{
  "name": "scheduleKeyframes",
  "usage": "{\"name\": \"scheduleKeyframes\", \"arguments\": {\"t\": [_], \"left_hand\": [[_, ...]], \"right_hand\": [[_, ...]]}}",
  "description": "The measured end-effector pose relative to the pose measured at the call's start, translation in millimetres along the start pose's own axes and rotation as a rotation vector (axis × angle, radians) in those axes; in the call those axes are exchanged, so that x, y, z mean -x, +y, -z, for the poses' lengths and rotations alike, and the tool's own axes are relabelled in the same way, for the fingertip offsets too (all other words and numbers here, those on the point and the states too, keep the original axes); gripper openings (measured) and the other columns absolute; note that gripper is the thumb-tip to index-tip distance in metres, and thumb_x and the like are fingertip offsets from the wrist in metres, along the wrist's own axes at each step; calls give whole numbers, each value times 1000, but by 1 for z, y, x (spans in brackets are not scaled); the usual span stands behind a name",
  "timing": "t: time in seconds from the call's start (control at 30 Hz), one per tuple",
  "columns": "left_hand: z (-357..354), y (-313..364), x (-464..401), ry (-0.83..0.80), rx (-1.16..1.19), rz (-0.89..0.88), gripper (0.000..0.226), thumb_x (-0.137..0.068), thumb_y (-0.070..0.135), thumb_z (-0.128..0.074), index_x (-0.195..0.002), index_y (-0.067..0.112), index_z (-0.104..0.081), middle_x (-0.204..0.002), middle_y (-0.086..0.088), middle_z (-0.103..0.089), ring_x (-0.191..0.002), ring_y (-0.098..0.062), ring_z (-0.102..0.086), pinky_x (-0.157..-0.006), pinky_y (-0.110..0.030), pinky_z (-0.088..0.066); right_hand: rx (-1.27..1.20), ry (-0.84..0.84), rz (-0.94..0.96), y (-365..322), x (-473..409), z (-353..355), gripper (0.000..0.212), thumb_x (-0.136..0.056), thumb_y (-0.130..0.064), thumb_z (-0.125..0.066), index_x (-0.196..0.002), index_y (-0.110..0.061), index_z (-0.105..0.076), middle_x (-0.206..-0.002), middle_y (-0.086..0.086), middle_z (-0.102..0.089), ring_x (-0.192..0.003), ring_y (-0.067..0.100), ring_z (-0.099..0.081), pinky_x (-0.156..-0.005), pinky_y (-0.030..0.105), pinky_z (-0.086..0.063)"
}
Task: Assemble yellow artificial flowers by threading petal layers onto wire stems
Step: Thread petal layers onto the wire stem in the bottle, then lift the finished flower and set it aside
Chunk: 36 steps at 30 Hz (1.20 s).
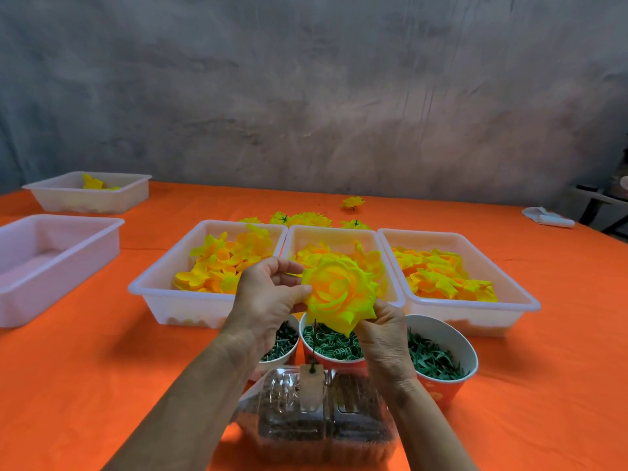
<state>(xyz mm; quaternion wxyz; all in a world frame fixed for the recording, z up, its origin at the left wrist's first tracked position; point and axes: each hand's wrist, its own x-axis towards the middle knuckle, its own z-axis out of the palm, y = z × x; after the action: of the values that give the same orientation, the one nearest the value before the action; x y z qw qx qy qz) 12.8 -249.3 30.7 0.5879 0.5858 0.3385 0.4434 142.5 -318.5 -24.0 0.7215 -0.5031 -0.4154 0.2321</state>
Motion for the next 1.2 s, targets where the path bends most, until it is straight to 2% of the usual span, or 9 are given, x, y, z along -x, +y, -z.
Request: {"name": "scheduleKeyframes", "arguments": {"t": [0.07, 0.17, 0.3, 0.43, 0.53, 0.7, 0.9, 1.0, 1.2], "left_hand": [[0, -1, -1, 12, -15, -27, 27, -75, -14, -67, -82, 11, -61, -69, -5, -58, -60, -14, -59, -46, -19, -49], [0, -1, -1, 25, -39, -58, 28, -77, -15, -65, -82, 13, -62, -70, -2, -60, -59, -10, -60, -45, -18, -48], [-1, -3, -1, 36, 19, -23, 24, -78, -11, -66, -84, 12, -62, -76, -6, -59, -63, -15, -59, -44, -19, -48], [-2, -5, -2, 49, 22, 15, 19, -81, -6, -67, -85, 11, -60, -77, -6, -57, -49, -10, -57, -41, -19, -47], [-3, -4, -4, 55, 32, 27, 16, -81, -3, -68, -84, 9, -59, -76, -7, -57, -40, -8, -54, -39, -19, -47], [-3, -2, -4, 46, 83, 63, 18, -75, 1, -73, -86, 4, -59, -73, -10, -58, -40, -9, -56, -39, -19, -48], [1, 1, -3, -44, 51, 149, 27, -70, 12, -79, -86, 6, -58, -59, -4, -64, -40, -11, -57, -38, -21, -48], [3, 3, -2, -67, 36, 173, 27, -71, 8, -78, -88, 6, -57, -54, -2, -65, -41, -11, -58, -38, -20, -47], [6, 2, -5, -48, 12, 126, 17, -76, -5, -71, -85, 6, -62, -48, 2, -57, -40, -9, -56, -42, -23, -52]], "right_hand": [[18, -13, 29, 2, 0, 1, 29, -74, 10, -70, -80, -18, -75, -79, -1, -75, -76, 14, -66, -70, 29, -57], [-5, -18, 37, 3, -1, 1, 29, -75, 11, -68, -79, -17, -74, -79, 0, -75, -74, 12, -65, -68, 27, -56], [-47, 1, 5, 3, -3, 0, 24, -77, 6, -70, -85, -15, -74, -84, 4, -75, -82, 17, -68, -75, 33, -58], [-15, 15, -2, 7, -2, -1, 25, -78, 5, -70, -83, -19, -74, -83, 3, -75, -80, 18, -66, -75, 35, -56], [-16, 26, -6, 8, -3, -1, 24, -78, 4, -70, -83, -19, -74, -84, 2, -75, -81, 17, -67, -75, 32, -56], [-32, 37, -4, 7, -3, -2, 24, -78, 5, -70, -82, -19, -73, -81, -1, -75, -78, 12, -68, -69, 22, -55], [-48, 26, -7, 9, -4, -1, 17, -76, 1, -72, -86, -13, -73, -86, 4, -75, -82, 18, -67, -74, 29, -56], [-46, 34, -9, 10, -3, -2, 19, -77, 1, -71, -86, -15, -74, -86, 4, -75, -82, 19, -66, -74, 30, -56], [-4, 2, 47, 9, -2, 1, 19, -75, 4, -72, -81, -14, -74, -83, 1, -75, -79, 11, -70, -69, 20, -53]]}}
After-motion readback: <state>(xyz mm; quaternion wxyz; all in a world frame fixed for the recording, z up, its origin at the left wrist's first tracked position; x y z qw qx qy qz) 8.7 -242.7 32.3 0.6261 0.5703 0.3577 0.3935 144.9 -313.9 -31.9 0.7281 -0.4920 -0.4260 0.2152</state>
